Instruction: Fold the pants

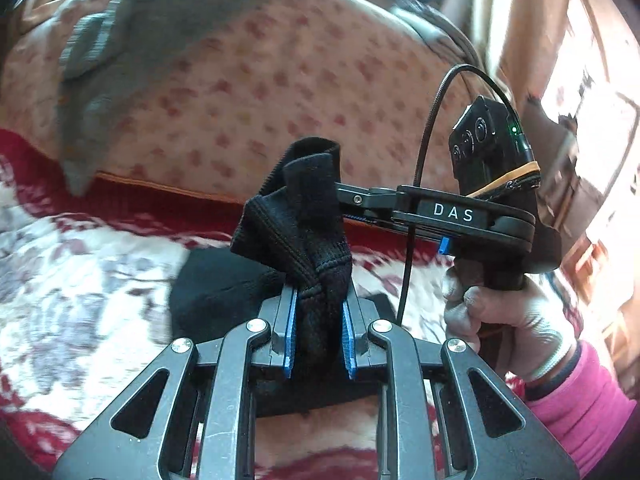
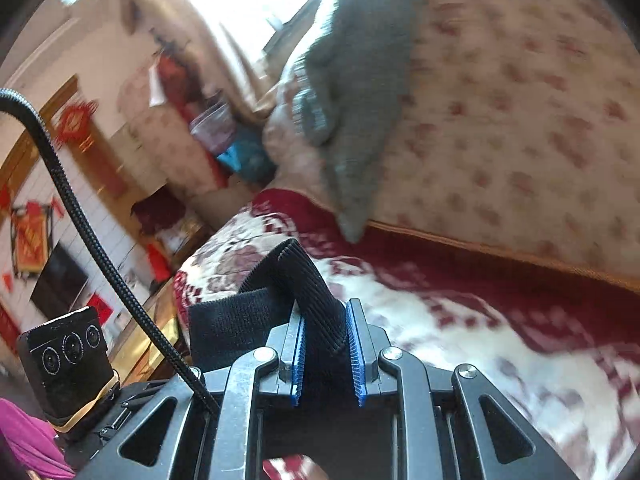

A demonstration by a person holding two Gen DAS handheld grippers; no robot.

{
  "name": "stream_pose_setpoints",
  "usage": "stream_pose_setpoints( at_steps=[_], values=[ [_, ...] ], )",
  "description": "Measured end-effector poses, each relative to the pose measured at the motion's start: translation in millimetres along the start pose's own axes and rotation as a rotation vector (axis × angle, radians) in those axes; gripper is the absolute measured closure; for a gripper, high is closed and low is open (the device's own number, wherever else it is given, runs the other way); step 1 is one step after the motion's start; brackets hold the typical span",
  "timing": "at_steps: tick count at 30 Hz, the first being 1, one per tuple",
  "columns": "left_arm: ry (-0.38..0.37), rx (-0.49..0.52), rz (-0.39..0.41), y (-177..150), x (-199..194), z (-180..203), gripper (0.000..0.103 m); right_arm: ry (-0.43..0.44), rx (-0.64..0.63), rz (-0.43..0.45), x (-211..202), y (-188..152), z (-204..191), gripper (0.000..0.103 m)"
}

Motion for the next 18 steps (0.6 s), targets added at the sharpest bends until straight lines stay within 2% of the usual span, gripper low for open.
stream_pose_setpoints(
  at_steps=[7,10,13,15,18],
  values=[
    [-0.005,0.059,-0.149,-46.0,73.8,40.2,0.086,-0.121,0.15,-0.002,-41.7,-58.9,83.1,0.085],
    [0.009,0.077,-0.182,-62.7,90.1,48.4,0.086,-0.17,0.195,-0.017,-51.2,-84.7,111.9,0.085],
    [0.006,0.053,-0.198,-67.5,90.6,44.9,0.085,-0.246,0.228,-0.025,-60.9,-104.4,133.0,0.085],
    [-0.001,0.054,-0.196,-64.0,88.2,46.8,0.074,-0.295,0.251,-0.026,-69.1,-111.3,143.6,0.085],
    [-0.079,0.033,-0.179,-58.5,77.3,58.6,0.054,-0.32,0.288,-0.001,-83.5,-113.5,149.0,0.084]
  ],
)
Point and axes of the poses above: each gripper's, at about its wrist camera, not at the fingertips, and x roughly the way its jaws point, z to its right, y to its top, the point moved 6 cm from there along x, roughly the way its jaws point, and after that the axes turned 6 degrees about -y, right-handed, at the moved point
